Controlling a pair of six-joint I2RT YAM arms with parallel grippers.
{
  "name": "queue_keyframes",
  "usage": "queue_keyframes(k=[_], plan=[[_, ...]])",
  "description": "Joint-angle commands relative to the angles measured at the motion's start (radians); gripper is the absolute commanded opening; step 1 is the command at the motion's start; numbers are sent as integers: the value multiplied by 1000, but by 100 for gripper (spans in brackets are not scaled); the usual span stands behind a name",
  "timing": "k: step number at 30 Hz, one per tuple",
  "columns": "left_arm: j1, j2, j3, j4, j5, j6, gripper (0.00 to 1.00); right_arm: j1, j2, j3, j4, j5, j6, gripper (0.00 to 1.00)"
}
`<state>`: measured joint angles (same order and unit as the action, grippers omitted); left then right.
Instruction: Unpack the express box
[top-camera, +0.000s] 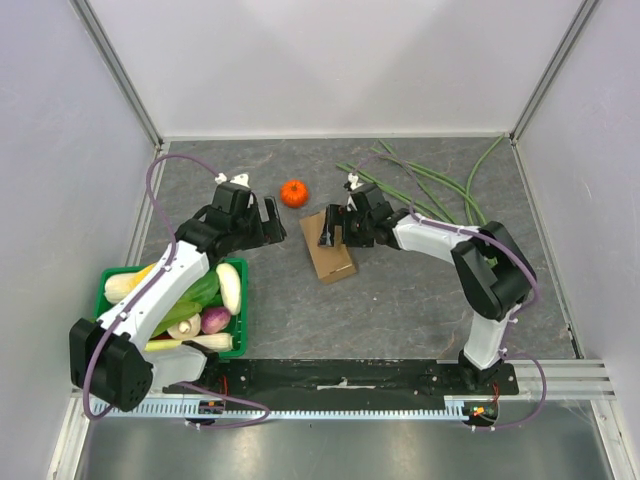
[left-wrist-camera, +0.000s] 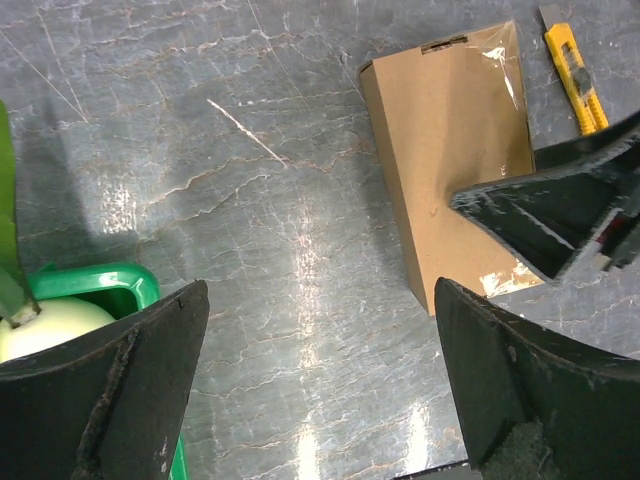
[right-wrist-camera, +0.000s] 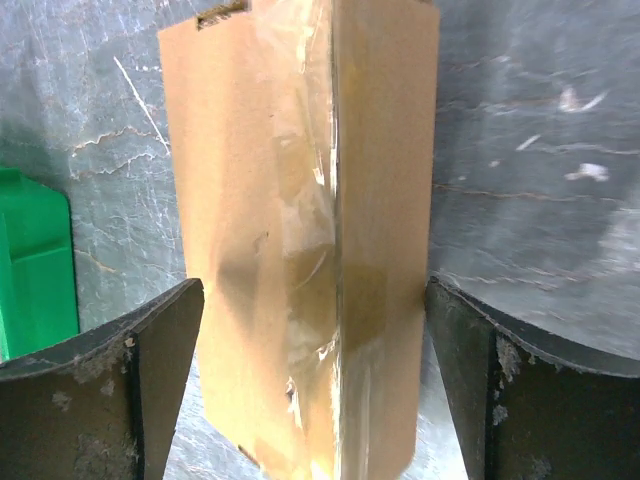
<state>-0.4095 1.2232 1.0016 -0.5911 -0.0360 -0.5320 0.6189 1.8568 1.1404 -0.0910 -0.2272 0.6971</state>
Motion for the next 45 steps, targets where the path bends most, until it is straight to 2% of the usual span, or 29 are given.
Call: queue_keyframes(k=[1, 7, 11, 13, 14, 16, 20, 23, 30, 37, 40, 41, 44, 45], plan=[[9, -50, 37, 27, -57, 53, 100, 4, -117, 38, -104, 138, -133, 98], [14, -64, 42, 51, -70, 75, 99, 4, -168, 45, -170, 219, -179, 98], [14, -60, 26, 88, -22, 64, 95, 4, -153, 61, -173, 220, -197, 97], [14, -50, 15, 99, -8, 43, 93, 4, -118, 88, -171, 204, -209, 90], [14, -44, 12, 102, 13, 18, 90, 5, -104, 97, -177, 187, -215, 83], [12, -31, -1, 116, 31, -9, 87, 7, -61, 125, -190, 177, -215, 75], [14, 4, -49, 180, 181, -83, 81, 19, -36, 124, -202, 155, -199, 56], [14, 25, -101, 249, 273, -114, 80, 39, -38, 104, -197, 144, -189, 52], [14, 108, -150, 283, 323, -149, 79, 70, -79, 56, -193, 57, -114, 50], [14, 171, -164, 289, 341, -161, 79, 81, -119, 76, -243, 206, -90, 57], [12, 188, -176, 304, 367, -172, 79, 81, -160, 96, -259, 270, -107, 73], [12, 196, -184, 309, 378, -174, 79, 79, -174, 97, -260, 310, -123, 87], [12, 196, -185, 309, 377, -171, 79, 77, -217, 93, -269, 379, -155, 97], [12, 193, -182, 304, 372, -166, 79, 71, -228, 94, -274, 411, -181, 97]])
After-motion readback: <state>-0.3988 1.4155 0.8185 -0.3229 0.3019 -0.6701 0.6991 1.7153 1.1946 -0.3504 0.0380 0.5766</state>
